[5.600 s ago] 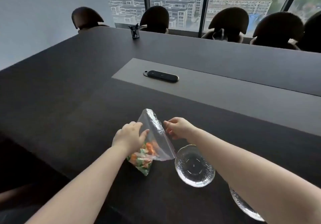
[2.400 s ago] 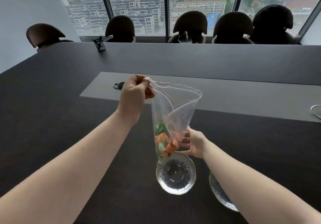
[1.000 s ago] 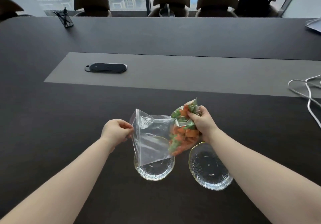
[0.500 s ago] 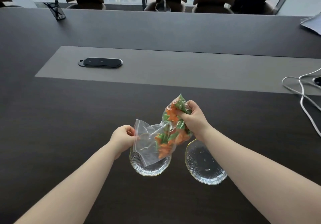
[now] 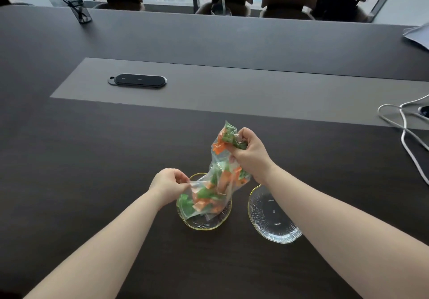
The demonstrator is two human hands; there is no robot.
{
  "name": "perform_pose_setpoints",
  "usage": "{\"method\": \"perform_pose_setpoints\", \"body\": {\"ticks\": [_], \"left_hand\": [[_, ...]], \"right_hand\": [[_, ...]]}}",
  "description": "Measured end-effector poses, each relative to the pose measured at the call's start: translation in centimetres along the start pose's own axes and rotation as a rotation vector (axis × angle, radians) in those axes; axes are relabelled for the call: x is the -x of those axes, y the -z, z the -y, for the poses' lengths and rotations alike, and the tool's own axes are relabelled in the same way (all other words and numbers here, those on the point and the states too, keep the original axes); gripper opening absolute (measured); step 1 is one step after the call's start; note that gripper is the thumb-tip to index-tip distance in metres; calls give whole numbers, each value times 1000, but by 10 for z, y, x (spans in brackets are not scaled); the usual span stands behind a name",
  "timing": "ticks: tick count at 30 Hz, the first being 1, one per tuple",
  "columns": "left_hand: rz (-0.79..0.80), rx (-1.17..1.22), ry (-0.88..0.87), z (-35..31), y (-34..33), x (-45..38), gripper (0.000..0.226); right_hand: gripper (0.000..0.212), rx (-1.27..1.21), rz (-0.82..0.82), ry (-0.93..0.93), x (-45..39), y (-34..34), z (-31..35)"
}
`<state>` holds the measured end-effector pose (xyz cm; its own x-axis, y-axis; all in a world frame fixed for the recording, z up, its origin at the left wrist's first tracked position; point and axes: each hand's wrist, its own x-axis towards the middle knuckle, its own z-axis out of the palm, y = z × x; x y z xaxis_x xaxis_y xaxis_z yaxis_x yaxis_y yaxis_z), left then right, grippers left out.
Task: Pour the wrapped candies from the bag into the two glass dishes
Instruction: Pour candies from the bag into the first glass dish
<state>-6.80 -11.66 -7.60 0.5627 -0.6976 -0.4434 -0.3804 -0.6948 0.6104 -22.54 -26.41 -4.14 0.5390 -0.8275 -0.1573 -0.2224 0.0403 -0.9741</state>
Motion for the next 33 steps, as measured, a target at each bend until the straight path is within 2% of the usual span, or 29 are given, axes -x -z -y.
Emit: {"method": "perform_pose_setpoints", "body": {"ticks": [5, 12, 20, 29, 33], "left_hand": [[-63, -66, 31, -1, 5, 5, 18], [-54, -6, 5, -6, 13, 10, 20], [-33, -139, 5, -24, 17, 20, 19], [-73, -145, -29, -22, 23, 25, 24], [-94, -144, -67, -24, 25, 24, 17]], "right_hand": [[38, 20, 5, 74, 1, -2, 9], [37, 28, 12, 147, 7, -4, 26], [38, 56, 4, 189, 15, -5, 40], [41, 53, -32, 250, 13, -2, 49], [43, 66, -73, 240, 12, 5, 41]]}}
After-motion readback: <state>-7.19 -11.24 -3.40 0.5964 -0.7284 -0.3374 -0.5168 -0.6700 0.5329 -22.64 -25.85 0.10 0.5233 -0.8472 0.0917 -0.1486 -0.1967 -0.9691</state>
